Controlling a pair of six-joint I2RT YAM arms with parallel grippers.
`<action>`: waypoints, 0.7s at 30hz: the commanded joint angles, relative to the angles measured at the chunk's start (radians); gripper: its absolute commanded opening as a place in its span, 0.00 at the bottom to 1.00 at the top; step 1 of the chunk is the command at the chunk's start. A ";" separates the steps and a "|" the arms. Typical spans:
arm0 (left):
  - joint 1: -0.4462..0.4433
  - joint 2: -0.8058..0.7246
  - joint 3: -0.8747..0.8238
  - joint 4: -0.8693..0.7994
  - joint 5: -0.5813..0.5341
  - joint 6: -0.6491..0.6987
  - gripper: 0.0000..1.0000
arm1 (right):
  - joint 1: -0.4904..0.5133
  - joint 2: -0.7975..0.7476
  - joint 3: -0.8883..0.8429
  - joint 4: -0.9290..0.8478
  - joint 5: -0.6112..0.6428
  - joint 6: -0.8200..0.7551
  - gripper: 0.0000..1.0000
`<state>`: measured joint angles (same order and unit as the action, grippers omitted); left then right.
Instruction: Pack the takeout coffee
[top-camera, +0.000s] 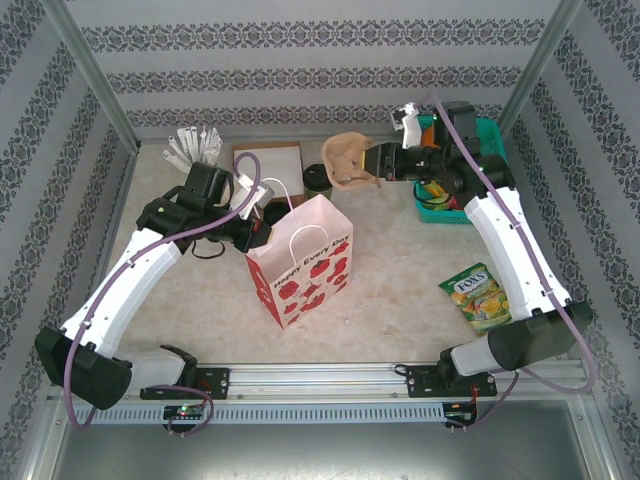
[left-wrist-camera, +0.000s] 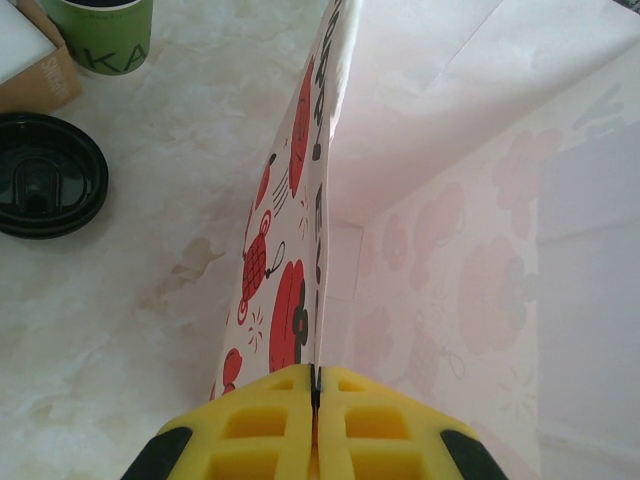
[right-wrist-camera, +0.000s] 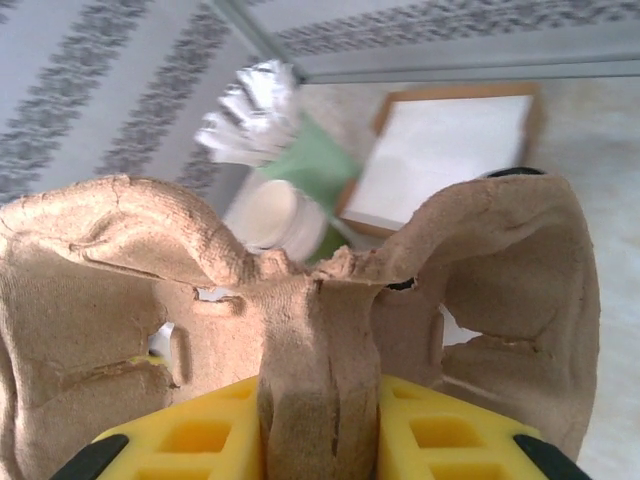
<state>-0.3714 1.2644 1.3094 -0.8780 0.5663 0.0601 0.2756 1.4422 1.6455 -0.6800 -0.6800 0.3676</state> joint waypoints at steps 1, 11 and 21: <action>0.006 0.029 0.021 0.014 0.028 0.027 0.00 | 0.053 -0.012 0.026 0.100 -0.148 0.124 0.29; 0.005 0.061 0.044 0.012 0.043 0.035 0.00 | 0.152 0.060 0.096 -0.003 -0.220 0.169 0.30; 0.005 0.055 0.057 0.014 0.032 0.024 0.00 | 0.180 0.057 0.039 -0.133 -0.170 0.168 0.31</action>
<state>-0.3714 1.3148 1.3453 -0.8661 0.5983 0.0708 0.4404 1.4990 1.7054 -0.7597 -0.8574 0.5266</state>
